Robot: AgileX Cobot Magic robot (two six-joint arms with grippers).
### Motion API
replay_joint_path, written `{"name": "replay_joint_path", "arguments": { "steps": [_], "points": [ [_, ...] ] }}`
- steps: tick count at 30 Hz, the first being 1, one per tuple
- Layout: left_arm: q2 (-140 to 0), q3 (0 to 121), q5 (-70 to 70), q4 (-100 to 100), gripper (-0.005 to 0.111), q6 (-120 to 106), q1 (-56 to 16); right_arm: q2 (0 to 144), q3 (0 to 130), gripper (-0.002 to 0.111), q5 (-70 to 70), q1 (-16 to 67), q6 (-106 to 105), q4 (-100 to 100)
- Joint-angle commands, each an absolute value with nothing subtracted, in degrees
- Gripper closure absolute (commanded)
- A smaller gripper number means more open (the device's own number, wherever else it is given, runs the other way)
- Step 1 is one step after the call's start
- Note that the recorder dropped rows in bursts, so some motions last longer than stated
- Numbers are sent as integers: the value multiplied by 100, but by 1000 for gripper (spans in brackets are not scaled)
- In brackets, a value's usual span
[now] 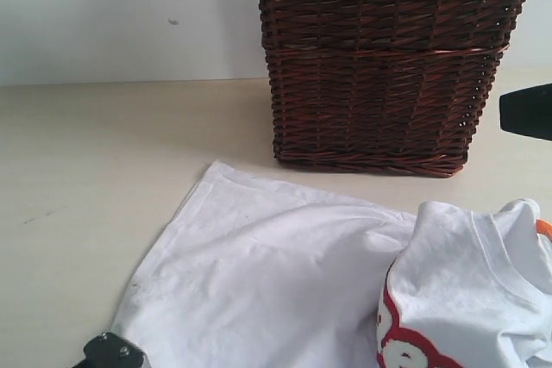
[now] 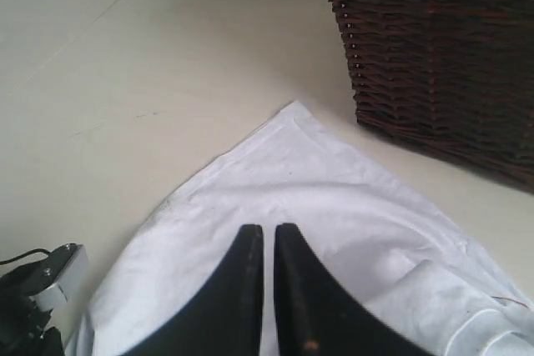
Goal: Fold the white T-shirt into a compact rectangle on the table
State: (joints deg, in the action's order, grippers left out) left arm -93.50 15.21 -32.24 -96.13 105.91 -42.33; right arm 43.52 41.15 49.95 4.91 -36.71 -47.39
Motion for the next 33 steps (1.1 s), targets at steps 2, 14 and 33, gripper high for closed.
{"name": "replay_joint_path", "arguments": {
  "steps": [2, 14, 33],
  "points": [
    [-9285, 1250, -3195, -9995, 107, 10843, -4511, 4334, 4095, 101, 5006, 469, -3733, -4786],
    [-7071, 1397, -2748, -9995, 107, 11382, -5074, 4334, 4095, 101, 5042, 469, -3733, -4800],
    [-10867, 5416, -1832, -9995, 107, 10878, -2139, 4334, 4095, 101, 5011, 469, -3733, -4786]
  ]
}}
